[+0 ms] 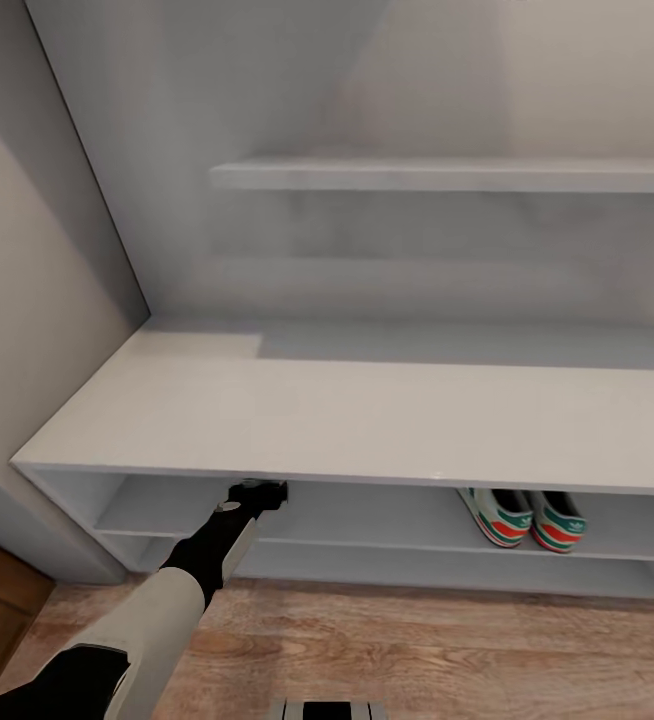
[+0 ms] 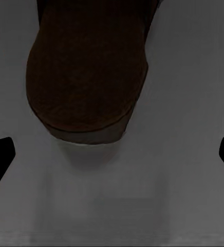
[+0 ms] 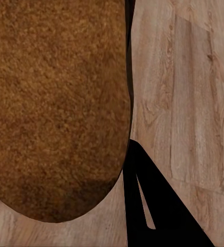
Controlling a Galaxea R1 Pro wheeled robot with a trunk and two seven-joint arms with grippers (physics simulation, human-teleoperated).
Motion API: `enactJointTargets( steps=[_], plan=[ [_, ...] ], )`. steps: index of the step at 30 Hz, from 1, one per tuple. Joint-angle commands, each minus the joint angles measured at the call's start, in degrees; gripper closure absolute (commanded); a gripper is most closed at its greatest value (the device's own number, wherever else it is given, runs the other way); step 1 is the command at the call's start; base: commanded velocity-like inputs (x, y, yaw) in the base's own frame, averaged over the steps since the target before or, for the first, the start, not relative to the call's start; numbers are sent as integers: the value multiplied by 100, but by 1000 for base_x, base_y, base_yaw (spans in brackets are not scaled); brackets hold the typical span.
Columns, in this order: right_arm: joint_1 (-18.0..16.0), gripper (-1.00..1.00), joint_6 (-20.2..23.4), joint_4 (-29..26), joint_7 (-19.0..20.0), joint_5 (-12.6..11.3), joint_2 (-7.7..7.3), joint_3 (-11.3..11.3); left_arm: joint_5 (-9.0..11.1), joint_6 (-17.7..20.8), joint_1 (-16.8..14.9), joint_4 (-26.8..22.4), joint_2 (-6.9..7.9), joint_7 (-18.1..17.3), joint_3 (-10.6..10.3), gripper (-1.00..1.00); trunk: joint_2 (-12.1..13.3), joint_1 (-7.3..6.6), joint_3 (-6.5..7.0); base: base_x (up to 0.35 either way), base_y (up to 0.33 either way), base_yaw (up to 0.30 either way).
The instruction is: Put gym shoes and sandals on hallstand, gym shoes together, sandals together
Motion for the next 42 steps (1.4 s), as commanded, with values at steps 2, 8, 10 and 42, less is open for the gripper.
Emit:
enactJointTargets(
  steps=[2,8,10,42],
  plan=[
    [-27,100,8,11,-37,-7,-2,-47,35,32,-1,-11,2,45,-43,-100,-2,-4,-5,-305,0,0],
    [-29,100,8,11,-37,-7,-2,-47,36,27,-1,-11,3,45,-51,-100,-2,-4,-5,-331,0,0],
    [-29,100,8,11,-37,-7,-2,-47,36,28,-1,-11,3,45,-51,-100,-2,-4,-5,-336,0,0],
    [-27,100,-41,19,-23,-16,207,-39,69,-1481,22,763,71,36,-43,-100,-2,-4,-5,-279,0,0]
  ],
)
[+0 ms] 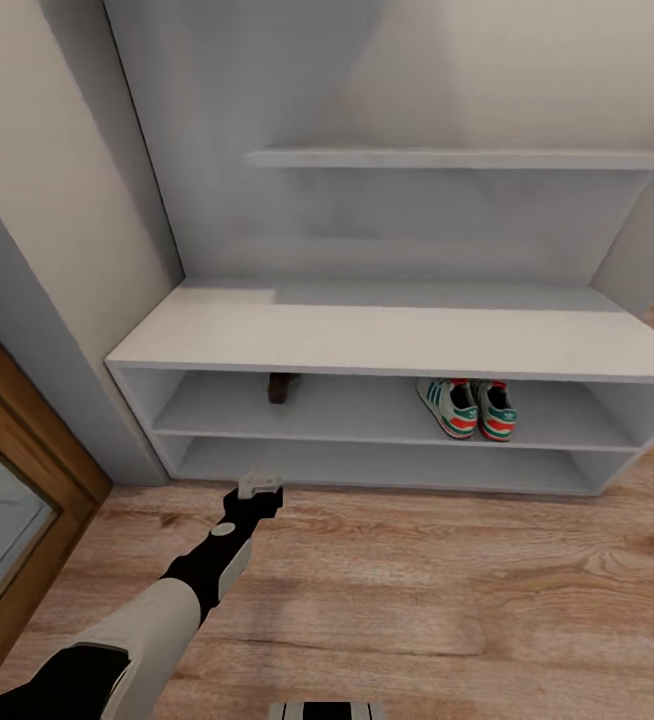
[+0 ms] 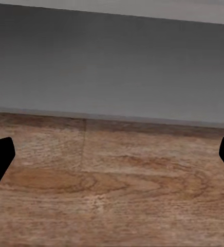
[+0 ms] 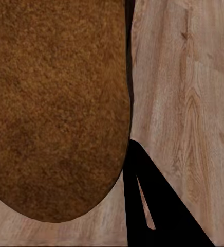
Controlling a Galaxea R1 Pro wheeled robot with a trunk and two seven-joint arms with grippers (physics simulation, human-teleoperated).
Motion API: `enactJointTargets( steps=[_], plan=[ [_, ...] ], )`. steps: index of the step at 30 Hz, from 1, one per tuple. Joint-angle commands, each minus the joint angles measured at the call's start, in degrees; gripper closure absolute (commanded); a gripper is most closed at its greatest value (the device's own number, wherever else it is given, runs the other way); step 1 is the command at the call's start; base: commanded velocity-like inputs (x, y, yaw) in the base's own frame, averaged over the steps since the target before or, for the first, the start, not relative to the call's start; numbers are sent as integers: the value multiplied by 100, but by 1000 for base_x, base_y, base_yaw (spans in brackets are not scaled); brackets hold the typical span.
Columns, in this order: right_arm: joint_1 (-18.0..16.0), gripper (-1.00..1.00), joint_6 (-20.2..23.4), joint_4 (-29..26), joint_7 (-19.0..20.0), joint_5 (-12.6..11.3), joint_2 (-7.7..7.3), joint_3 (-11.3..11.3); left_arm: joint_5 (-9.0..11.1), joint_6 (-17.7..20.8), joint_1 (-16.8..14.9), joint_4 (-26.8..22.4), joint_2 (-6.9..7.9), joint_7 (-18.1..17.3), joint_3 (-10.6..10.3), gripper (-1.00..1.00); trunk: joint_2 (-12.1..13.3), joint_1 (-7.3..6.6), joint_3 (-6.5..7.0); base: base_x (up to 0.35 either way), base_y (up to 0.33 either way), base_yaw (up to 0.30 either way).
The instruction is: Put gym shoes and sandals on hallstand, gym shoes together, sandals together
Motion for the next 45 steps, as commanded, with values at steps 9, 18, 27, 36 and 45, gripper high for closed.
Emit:
enactJointTargets(
  steps=[9,18,27,36,45],
  plan=[
    [-30,100,-1082,5,-24,9,507,-37,25,-504,78,127,24,22,-44,-100,-3,-2,-5,-2,0,0],
    [-27,100,-1157,3,-21,2,595,-45,31,-540,97,179,25,12,-44,-100,-3,-2,-5,-106,0,0],
    [-29,100,-1151,3,-24,-6,594,-54,33,-534,97,181,20,3,-44,-100,-3,-2,-5,-327,0,0],
    [-30,100,-1149,3,-24,-45,602,-54,39,-532,97,181,23,2,-44,-100,-3,-2,-5,-320,28,0],
    [-30,100,-1149,3,-24,-52,602,-54,48,-524,97,181,21,2,-44,-100,-3,-2,-5,-137,74,0]
  ],
)
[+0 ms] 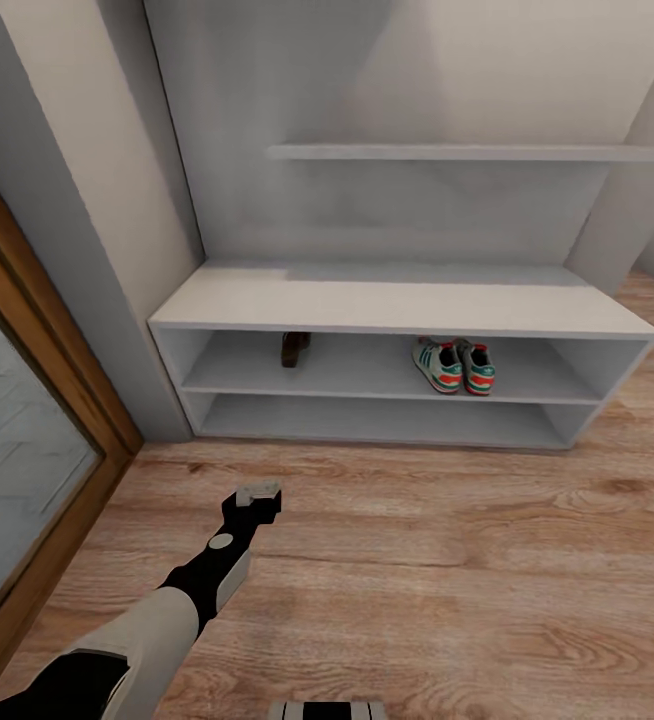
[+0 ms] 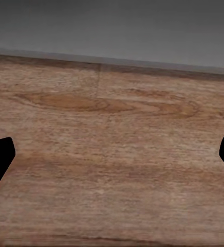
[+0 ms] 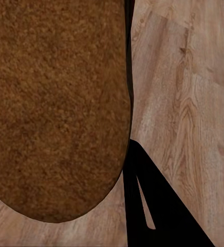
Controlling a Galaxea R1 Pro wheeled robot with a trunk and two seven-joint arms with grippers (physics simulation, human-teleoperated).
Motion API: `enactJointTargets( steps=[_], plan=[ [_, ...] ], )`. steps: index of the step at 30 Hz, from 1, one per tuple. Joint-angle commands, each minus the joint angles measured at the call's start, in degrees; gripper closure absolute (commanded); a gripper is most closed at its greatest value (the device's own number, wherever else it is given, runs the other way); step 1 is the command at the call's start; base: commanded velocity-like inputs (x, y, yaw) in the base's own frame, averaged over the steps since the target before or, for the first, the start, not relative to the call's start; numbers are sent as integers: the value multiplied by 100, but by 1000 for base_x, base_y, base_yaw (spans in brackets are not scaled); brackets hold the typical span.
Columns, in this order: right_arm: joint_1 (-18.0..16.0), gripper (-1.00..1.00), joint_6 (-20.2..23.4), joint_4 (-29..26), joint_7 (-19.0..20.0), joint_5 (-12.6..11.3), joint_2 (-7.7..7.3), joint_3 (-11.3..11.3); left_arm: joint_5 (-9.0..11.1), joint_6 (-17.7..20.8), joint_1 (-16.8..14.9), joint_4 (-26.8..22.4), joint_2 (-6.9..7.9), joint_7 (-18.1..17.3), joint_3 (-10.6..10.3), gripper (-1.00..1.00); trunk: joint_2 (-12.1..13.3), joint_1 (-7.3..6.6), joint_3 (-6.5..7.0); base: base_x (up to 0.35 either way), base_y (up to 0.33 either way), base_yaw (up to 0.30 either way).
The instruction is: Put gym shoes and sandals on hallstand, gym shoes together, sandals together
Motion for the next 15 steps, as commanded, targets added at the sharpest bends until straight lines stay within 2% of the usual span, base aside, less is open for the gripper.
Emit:
enactJointTargets(
  steps=[1,8,15],
  plan=[
    [-17,100,12,10,-21,12,-2,-46,39,-20,-4,6,1,35,-45,-100,-2,-1,-5,-18,11,0],
    [-17,100,19,10,-21,11,-2,-46,40,-27,-4,56,2,20,-45,-100,-2,-1,-5,-28,7,0],
    [-17,100,21,10,-21,11,-2,-46,31,-34,0,215,-2,-90,-45,-100,-2,-1,-5,-182,82,0]
  ],
)
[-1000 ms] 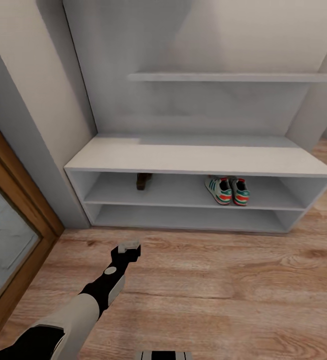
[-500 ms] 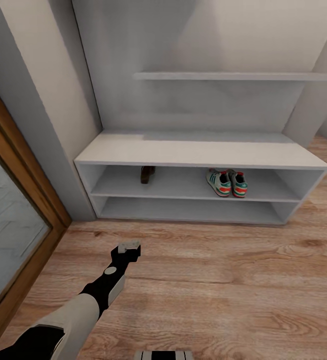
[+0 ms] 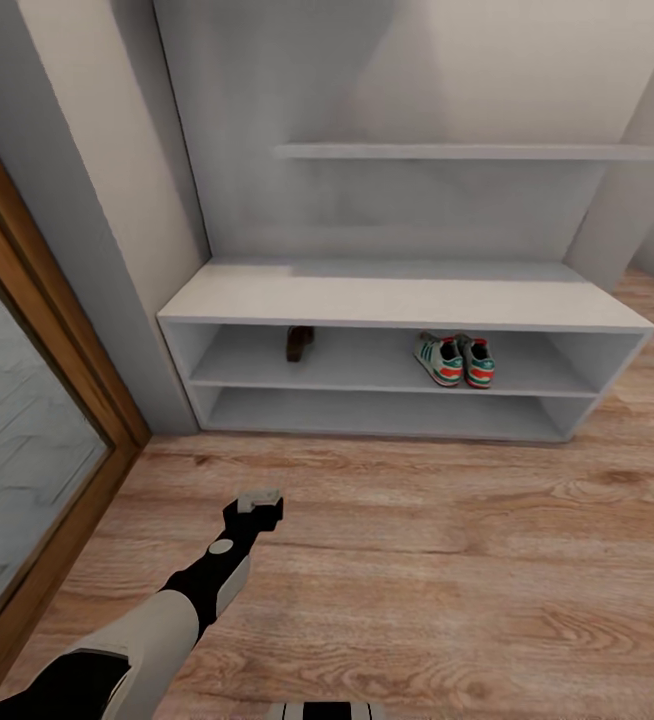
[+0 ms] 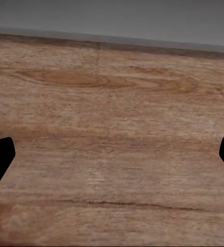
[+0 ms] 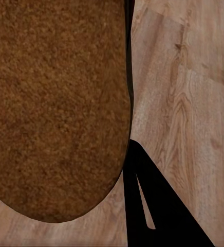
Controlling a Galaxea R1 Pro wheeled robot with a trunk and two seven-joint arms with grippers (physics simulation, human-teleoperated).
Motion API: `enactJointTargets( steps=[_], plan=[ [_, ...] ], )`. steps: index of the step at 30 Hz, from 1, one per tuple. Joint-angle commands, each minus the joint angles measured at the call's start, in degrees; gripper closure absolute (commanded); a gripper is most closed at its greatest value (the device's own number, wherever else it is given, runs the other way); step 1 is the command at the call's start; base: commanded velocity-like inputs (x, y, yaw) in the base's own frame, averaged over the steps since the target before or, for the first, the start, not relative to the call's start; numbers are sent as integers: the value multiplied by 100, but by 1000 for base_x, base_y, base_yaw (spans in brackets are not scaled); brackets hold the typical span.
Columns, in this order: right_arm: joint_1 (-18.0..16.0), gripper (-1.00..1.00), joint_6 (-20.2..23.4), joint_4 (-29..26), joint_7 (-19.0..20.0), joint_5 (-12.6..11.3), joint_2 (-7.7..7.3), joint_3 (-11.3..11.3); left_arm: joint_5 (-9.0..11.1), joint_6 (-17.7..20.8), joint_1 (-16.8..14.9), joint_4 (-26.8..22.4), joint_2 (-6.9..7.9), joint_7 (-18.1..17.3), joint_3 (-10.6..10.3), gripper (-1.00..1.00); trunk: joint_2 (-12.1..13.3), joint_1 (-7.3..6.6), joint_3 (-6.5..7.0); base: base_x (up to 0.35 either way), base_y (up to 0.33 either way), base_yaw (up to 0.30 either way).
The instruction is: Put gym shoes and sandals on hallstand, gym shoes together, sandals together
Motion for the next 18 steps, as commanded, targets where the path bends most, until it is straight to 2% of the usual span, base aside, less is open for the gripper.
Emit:
enactJointTargets(
  steps=[1,8,11,13,17,18],
  plan=[
    [-17,100,12,10,-21,12,-2,-46,38,-20,-5,9,2,30,-45,-100,-2,-2,-5,-64,31,0],
    [-15,100,19,8,-21,12,-2,-46,31,-21,-7,16,-2,1,-48,-100,-2,-2,-5,-19,9,0],
    [-16,100,28,7,-21,12,-2,-46,30,-17,-7,17,1,-129,-47,-100,-2,-2,-5,-4,2,0],
    [-15,100,34,7,-21,12,-2,-46,42,-16,-8,17,46,-386,-36,-100,-2,-2,-5,-1,1,0],
    [-17,100,37,9,-21,12,-2,-46,71,-15,-8,12,248,-912,-10,-100,-2,-2,-5,0,0,0],
    [-16,100,38,10,-21,12,-2,-46,84,-18,-8,8,436,-1579,17,-100,-2,-2,-5,0,0,0]
  ],
)
